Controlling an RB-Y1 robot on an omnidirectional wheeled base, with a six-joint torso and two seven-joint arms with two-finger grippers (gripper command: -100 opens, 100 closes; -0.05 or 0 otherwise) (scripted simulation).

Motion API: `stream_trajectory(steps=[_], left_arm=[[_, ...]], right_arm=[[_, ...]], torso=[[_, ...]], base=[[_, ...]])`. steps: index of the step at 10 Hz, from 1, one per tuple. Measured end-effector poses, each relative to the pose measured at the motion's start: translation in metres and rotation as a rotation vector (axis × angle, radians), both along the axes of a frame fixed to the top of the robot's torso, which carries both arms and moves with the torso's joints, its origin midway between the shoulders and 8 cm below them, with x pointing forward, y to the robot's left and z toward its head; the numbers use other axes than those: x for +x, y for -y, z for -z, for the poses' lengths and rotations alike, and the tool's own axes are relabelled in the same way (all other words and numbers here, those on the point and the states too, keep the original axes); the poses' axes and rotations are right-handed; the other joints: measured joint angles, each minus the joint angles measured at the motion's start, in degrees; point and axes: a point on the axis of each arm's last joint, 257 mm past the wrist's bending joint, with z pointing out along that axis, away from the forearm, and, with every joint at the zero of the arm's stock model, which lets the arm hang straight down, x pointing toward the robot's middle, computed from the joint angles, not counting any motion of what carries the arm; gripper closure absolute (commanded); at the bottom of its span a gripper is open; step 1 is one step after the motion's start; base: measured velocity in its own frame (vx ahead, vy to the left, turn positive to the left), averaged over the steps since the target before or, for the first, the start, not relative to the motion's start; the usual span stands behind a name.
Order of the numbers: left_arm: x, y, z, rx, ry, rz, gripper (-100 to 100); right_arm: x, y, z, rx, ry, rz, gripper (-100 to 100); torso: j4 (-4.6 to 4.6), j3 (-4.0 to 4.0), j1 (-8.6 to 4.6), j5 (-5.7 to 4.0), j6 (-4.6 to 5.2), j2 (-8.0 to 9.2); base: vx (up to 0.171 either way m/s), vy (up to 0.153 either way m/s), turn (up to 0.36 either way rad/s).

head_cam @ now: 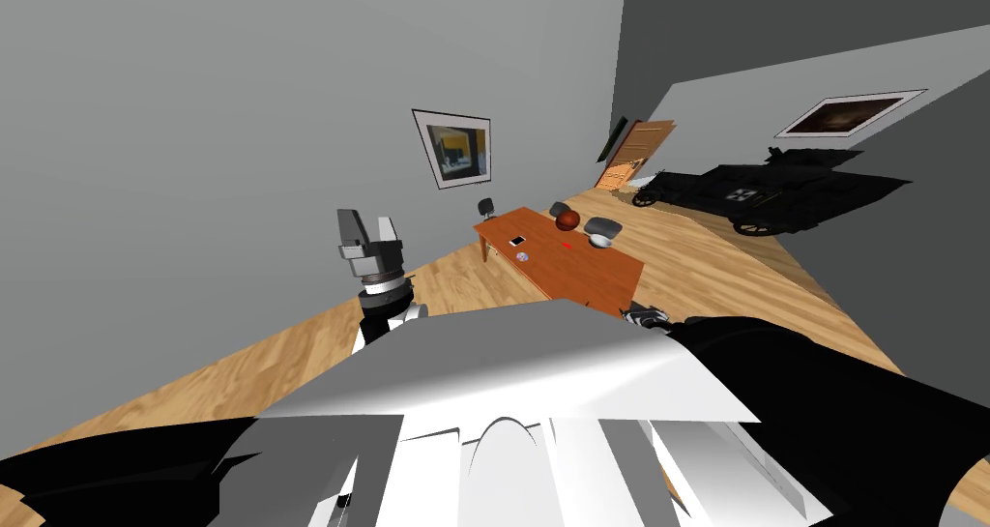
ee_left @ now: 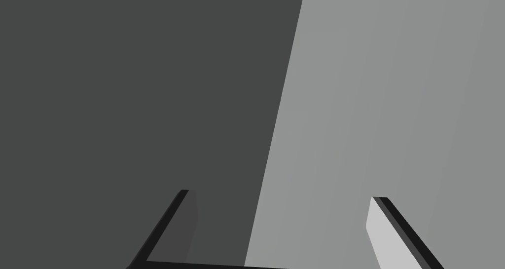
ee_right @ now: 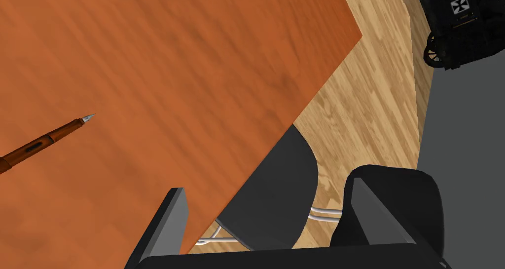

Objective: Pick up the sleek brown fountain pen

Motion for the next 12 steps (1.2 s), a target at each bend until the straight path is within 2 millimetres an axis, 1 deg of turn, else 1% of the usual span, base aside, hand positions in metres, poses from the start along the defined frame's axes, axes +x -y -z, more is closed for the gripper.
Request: stream_trajectory(steps=[1,2,3,4,5,8,10,11,12], left_arm=[[0.000,0.000,0.000,0.000,0.000,0.000,0],[0.000,0.000,0.000,0.000,0.000,0.000,0],[0.000,0.000,0.000,0.000,0.000,0.000,0],[0.000,0.000,0.000,0.000,0.000,0.000,0],[0.000,0.000,0.000,0.000,0.000,0.000,0],[0.000,0.000,0.000,0.000,0.000,0.000,0],[0.000,0.000,0.000,0.000,0.000,0.000,0],[0.000,0.000,0.000,0.000,0.000,0.000,0],[0.000,0.000,0.000,0.000,0.000,0.000,0]], right_arm=[[-0.008,0.005,0.001,0.031,0.003,0.033,-100],[-0.016,0.010,0.011,0.063,-0.002,0.064,-100],[-0.030,0.017,0.016,0.102,0.000,0.112,-100],[-0.048,0.017,0.028,0.138,-0.012,0.156,-100],[-0.061,0.018,0.032,0.174,-0.009,0.206,-100],[-0.087,0.015,0.053,0.264,-0.024,0.297,-100],[-0.108,0.016,0.061,0.335,-0.021,0.376,-100],[-0.119,0.011,0.071,0.368,-0.024,0.414,-100],[-0.129,0.010,0.076,0.382,-0.033,0.438,-100]], torso=[[0.00,-0.02,0.05,0.01,-0.03,-0.05],[-0.01,-0.05,0.01,0.00,-0.02,-0.09],[-0.04,-0.11,0.05,0.01,-0.03,-0.22],[-0.05,-0.12,0.04,0.00,0.00,-0.21],[-0.04,-0.13,0.06,0.01,-0.04,-0.25],[-0.01,-0.04,-0.02,-0.01,-0.03,-0.08],[-0.02,-0.07,-0.08,-0.01,-0.03,-0.13],[-0.03,-0.08,-0.07,-0.03,-0.01,-0.13],[-0.01,-0.01,-0.03,-0.01,0.01,-0.01]], base=[[0.078,0.025,0.062],[0.121,0.037,0.100],[0.112,0.024,0.043],[0.118,0.031,0.095],[0.102,0.008,0.052],[0.064,0.004,0.050],[0.091,-0.007,0.078],[0.046,0.004,0.005],[0.063,-0.004,0.083]])
